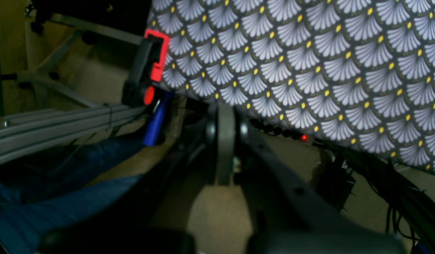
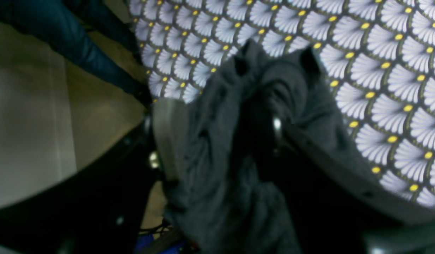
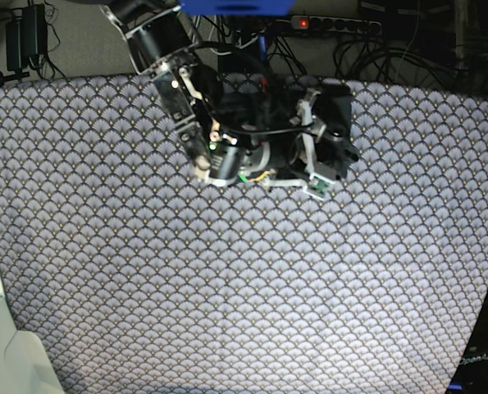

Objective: Fold the T-shirt properly
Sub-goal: 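Fold the strip's end over toward the middle with the right gripper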

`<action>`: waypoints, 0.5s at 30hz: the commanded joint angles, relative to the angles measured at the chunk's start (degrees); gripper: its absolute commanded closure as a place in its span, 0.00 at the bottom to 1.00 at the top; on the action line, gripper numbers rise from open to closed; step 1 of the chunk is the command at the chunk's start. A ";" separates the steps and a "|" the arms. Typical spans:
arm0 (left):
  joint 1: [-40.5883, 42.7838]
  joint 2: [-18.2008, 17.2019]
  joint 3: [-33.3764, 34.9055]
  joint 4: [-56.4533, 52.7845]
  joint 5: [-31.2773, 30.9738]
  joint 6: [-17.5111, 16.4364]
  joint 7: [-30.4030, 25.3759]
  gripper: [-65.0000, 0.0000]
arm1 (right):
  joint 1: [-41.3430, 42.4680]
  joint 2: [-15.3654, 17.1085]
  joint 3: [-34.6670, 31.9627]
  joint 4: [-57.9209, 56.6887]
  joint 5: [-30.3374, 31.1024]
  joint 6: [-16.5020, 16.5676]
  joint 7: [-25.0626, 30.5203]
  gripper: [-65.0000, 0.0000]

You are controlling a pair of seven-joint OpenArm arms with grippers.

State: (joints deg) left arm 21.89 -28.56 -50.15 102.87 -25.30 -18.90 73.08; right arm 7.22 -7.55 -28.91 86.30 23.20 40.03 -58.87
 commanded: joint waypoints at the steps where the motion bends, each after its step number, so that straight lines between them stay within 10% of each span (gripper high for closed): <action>1: -0.04 -1.38 -0.44 0.91 0.11 0.13 -0.77 0.99 | 1.17 -1.02 -0.06 1.30 1.55 -0.03 1.25 0.50; 15: -0.04 -1.38 -0.35 0.82 -0.15 -0.31 -0.77 0.99 | -3.22 4.87 -0.59 15.46 1.37 -0.03 1.25 0.55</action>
State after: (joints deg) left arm 21.89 -28.58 -50.13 102.76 -25.45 -19.25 73.06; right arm 3.73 -1.83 -29.21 100.97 23.03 39.81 -58.81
